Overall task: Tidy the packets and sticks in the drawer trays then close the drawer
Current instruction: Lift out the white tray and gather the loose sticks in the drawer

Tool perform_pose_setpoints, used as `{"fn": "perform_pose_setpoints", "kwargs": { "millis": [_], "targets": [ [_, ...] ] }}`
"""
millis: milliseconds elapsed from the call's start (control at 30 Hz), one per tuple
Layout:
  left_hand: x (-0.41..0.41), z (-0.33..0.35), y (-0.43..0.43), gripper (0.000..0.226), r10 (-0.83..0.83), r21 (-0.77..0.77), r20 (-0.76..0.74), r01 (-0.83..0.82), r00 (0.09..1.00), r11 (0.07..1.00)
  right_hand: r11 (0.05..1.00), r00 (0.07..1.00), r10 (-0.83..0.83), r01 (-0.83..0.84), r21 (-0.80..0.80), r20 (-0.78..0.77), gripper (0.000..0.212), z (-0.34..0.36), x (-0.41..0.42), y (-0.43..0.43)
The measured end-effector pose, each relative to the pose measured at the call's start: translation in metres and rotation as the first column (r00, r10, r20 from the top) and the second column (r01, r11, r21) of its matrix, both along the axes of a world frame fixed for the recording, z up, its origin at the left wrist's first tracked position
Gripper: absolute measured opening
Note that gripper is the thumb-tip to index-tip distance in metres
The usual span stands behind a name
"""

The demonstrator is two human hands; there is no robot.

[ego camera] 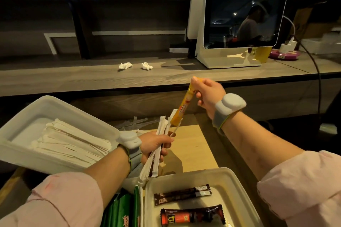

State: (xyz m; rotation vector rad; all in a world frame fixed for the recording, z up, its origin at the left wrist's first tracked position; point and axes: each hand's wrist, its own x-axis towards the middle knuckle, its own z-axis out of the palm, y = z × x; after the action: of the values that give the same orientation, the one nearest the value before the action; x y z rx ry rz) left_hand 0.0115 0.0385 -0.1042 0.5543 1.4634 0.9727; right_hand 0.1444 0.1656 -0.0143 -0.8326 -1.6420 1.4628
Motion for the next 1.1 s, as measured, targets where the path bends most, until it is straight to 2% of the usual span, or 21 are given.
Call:
{"fn": "perform_pose_setpoints", "kwargs": {
  "millis": [67, 133, 167, 233, 300, 400, 467, 500, 533, 567, 633, 733, 800, 900, 1000, 1100],
  "targets": [
    [-0.003, -0.002, 0.004, 0.024, 0.109, 0.002, 0.009, -0.109, 0.994, 0.994, 0.985, 0.991, 0.118, -0.125, 0.118, 0.062, 0.021, 0.015, 0.008, -0.008],
    [-0.008, -0.005, 0.006, 0.039, 0.180, -0.001, 0.002, -0.180, 0.984, 0.984, 0.928, 0.929, 0.268, -0.320, 0.192, 0.256, 0.017, 0.023, 0.014, -0.020],
    [-0.010, -0.006, 0.005, 0.040, 0.206, 0.004, 0.011, -0.206, 0.979, 0.979, 0.884, 0.867, 0.323, -0.420, 0.205, 0.380, 0.015, 0.024, 0.015, -0.026],
    [-0.009, -0.003, 0.002, 0.033, 0.256, 0.008, 0.033, -0.256, 0.966, 0.967, 0.760, 0.658, 0.397, -0.626, 0.173, 0.640, 0.012, 0.022, 0.015, -0.041],
    [-0.009, -0.003, -0.001, 0.026, 0.278, 0.044, 0.013, -0.278, 0.961, 0.960, 0.607, 0.368, 0.403, -0.793, 0.056, 0.838, 0.015, 0.008, 0.007, -0.058],
    [-0.009, -0.003, -0.002, 0.033, 0.238, 0.043, 0.067, -0.242, 0.969, 0.969, 0.441, -0.010, 0.342, -0.881, -0.170, 0.939, 0.022, -0.026, -0.012, -0.084],
    [-0.008, -0.002, -0.002, 0.025, 0.271, 0.084, 0.172, -0.289, 0.947, 0.954, 0.364, -0.165, 0.273, -0.894, -0.261, 0.948, 0.030, -0.044, -0.021, -0.090],
    [-0.008, -0.001, -0.001, 0.016, 0.271, 0.121, 0.197, -0.297, 0.942, 0.947, 0.362, -0.178, 0.245, -0.895, -0.260, 0.953, 0.031, -0.045, -0.023, -0.088],
    [-0.007, 0.001, -0.001, 0.011, 0.251, 0.153, 0.201, -0.283, 0.947, 0.947, 0.394, -0.148, 0.242, -0.888, -0.236, 0.959, 0.030, -0.041, -0.023, -0.083],
    [-0.006, 0.003, -0.002, 0.012, 0.220, 0.161, 0.177, -0.249, 0.959, 0.955, 0.452, -0.075, 0.262, -0.871, -0.191, 0.962, 0.027, -0.033, -0.021, -0.077],
    [-0.004, 0.008, -0.006, 0.020, 0.150, 0.134, 0.133, -0.167, 0.980, 0.977, 0.581, 0.166, 0.227, -0.814, 0.003, 0.960, 0.021, -0.017, -0.016, -0.061],
    [0.000, 0.009, -0.009, 0.020, 0.133, 0.088, 0.235, -0.158, 0.963, 0.984, 0.721, 0.552, 0.096, -0.612, 0.324, 0.829, 0.021, -0.017, -0.012, -0.042],
    [0.003, 0.006, -0.008, 0.025, 0.143, 0.114, 0.242, -0.175, 0.960, 0.978, 0.782, 0.681, 0.060, -0.486, 0.389, 0.730, 0.023, -0.030, -0.013, -0.037],
    [0.009, 0.009, -0.009, 0.032, 0.096, 0.144, 0.208, -0.128, 0.973, 0.981, 0.854, 0.712, 0.094, -0.417, 0.312, 0.695, 0.032, -0.046, -0.021, -0.036],
    [0.011, 0.010, -0.009, 0.031, 0.083, 0.146, 0.155, -0.106, 0.984, 0.984, 0.866, 0.668, 0.090, -0.418, 0.273, 0.739, 0.037, -0.050, -0.026, -0.033],
    [0.014, 0.009, -0.008, 0.023, 0.092, 0.139, 0.171, -0.116, 0.981, 0.984, 0.880, 0.644, 0.139, -0.429, 0.205, 0.752, 0.032, -0.051, -0.023, -0.031]
  ]
}}
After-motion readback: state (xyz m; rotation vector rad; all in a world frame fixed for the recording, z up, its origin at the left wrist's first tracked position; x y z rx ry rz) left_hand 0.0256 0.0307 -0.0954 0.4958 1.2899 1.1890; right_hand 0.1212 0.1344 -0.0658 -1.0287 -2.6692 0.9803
